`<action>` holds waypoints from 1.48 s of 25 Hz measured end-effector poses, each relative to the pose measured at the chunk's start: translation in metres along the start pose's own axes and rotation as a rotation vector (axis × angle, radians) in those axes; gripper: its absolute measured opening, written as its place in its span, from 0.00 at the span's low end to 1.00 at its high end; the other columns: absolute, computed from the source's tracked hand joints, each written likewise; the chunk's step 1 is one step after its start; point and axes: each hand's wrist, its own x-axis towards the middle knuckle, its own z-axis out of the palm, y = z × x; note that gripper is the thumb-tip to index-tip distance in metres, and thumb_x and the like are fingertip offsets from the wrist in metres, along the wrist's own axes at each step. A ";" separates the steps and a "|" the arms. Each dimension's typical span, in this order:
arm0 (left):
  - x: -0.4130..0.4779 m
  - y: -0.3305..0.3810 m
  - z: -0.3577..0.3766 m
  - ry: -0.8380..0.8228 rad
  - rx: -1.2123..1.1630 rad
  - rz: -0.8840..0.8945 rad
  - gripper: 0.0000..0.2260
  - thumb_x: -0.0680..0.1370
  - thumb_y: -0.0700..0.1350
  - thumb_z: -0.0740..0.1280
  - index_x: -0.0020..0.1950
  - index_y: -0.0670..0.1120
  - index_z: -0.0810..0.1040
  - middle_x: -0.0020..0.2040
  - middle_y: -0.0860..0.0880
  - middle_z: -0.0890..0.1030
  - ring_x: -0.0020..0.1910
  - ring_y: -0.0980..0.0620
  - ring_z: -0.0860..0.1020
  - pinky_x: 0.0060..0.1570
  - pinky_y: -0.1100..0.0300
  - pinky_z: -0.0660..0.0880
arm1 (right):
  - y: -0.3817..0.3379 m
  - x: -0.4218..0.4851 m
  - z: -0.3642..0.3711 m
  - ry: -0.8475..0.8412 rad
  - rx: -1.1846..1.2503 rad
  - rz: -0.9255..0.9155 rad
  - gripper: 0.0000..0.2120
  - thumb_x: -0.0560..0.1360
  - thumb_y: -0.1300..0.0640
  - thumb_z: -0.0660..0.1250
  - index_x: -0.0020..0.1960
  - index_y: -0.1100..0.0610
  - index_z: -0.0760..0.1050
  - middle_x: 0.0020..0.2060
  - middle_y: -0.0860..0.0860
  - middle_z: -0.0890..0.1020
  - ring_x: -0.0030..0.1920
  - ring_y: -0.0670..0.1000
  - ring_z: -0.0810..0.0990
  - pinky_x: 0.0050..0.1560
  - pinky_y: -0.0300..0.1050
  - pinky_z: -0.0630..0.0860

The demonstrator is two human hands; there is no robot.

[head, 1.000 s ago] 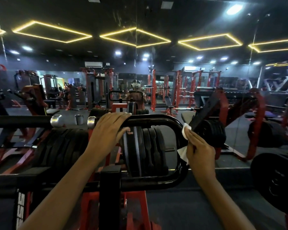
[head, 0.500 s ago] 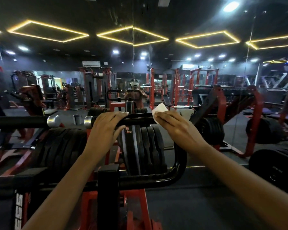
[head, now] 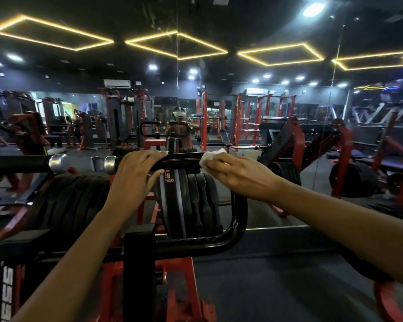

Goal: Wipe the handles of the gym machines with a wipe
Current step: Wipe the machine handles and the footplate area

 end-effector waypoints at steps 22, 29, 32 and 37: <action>-0.022 -0.028 -0.033 -0.149 0.130 -0.072 0.24 0.76 0.45 0.68 0.70 0.44 0.68 0.66 0.44 0.72 0.67 0.45 0.69 0.72 0.50 0.55 | -0.114 0.070 0.000 1.169 1.954 2.266 0.13 0.76 0.62 0.63 0.60 0.59 0.76 0.47 0.49 0.80 0.45 0.44 0.78 0.41 0.32 0.73; -0.025 -0.035 -0.035 -0.154 0.094 -0.038 0.23 0.76 0.41 0.67 0.71 0.43 0.67 0.69 0.43 0.71 0.70 0.45 0.66 0.72 0.49 0.58 | -0.101 0.109 0.007 1.418 2.101 2.136 0.15 0.75 0.66 0.63 0.62 0.61 0.73 0.43 0.50 0.80 0.41 0.44 0.78 0.33 0.31 0.76; -0.029 -0.039 -0.032 -0.075 0.063 -0.053 0.21 0.76 0.39 0.67 0.69 0.42 0.69 0.67 0.42 0.73 0.69 0.48 0.65 0.70 0.51 0.60 | -0.129 0.132 0.009 1.110 2.147 2.145 0.14 0.73 0.66 0.66 0.58 0.59 0.76 0.48 0.52 0.82 0.44 0.47 0.80 0.45 0.38 0.77; -0.034 -0.047 -0.035 0.033 0.016 -0.142 0.20 0.74 0.35 0.68 0.66 0.40 0.72 0.64 0.42 0.75 0.66 0.48 0.70 0.68 0.60 0.62 | -0.118 0.110 0.016 1.201 1.966 2.207 0.11 0.73 0.61 0.68 0.56 0.59 0.78 0.40 0.47 0.81 0.40 0.43 0.79 0.31 0.29 0.74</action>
